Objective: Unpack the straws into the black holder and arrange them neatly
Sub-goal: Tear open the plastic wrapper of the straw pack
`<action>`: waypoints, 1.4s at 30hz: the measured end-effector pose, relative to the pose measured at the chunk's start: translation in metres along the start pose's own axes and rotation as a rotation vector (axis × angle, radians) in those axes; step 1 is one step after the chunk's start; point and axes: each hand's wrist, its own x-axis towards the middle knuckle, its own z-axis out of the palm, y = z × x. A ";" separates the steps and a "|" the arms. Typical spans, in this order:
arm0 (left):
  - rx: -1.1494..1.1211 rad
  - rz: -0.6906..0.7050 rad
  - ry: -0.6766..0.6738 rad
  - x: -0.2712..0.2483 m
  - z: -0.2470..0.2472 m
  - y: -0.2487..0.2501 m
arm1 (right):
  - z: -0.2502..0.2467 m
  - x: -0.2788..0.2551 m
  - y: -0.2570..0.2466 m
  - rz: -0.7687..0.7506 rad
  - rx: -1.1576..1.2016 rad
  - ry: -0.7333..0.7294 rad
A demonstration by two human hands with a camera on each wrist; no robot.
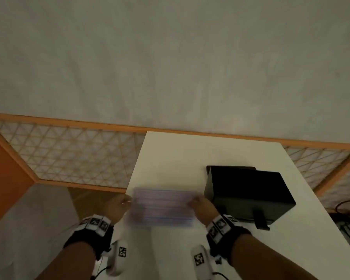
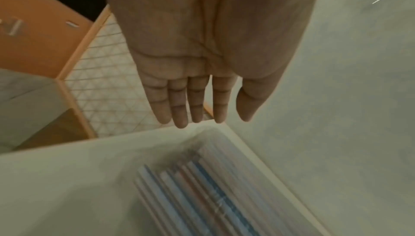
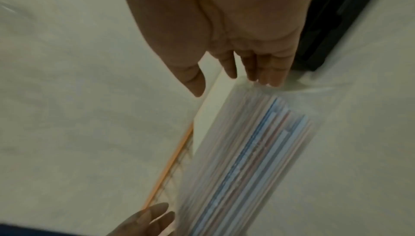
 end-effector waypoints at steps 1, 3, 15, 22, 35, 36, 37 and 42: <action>-0.021 -0.045 -0.001 0.015 0.005 -0.004 | 0.006 0.012 0.001 0.043 0.037 0.045; -0.040 -0.148 -0.073 0.035 0.012 -0.006 | 0.014 0.031 0.001 0.051 -0.014 0.010; -0.654 -0.310 -0.126 0.036 0.030 0.003 | 0.016 0.034 0.010 0.044 0.390 -0.113; -1.086 -0.222 -0.236 -0.003 -0.012 0.028 | -0.020 -0.029 -0.014 -0.270 0.470 -0.402; -0.443 0.496 0.079 -0.093 -0.047 0.103 | -0.055 -0.080 -0.020 -0.736 -0.543 -0.246; -0.346 0.572 0.052 -0.102 -0.046 0.112 | -0.051 -0.088 -0.038 -0.848 -0.510 -0.178; -0.238 0.648 0.018 -0.111 -0.046 0.119 | -0.044 -0.096 -0.057 -0.940 -0.480 -0.166; -0.037 0.833 0.086 -0.139 -0.053 0.147 | -0.024 -0.116 -0.112 -1.043 -0.393 -0.194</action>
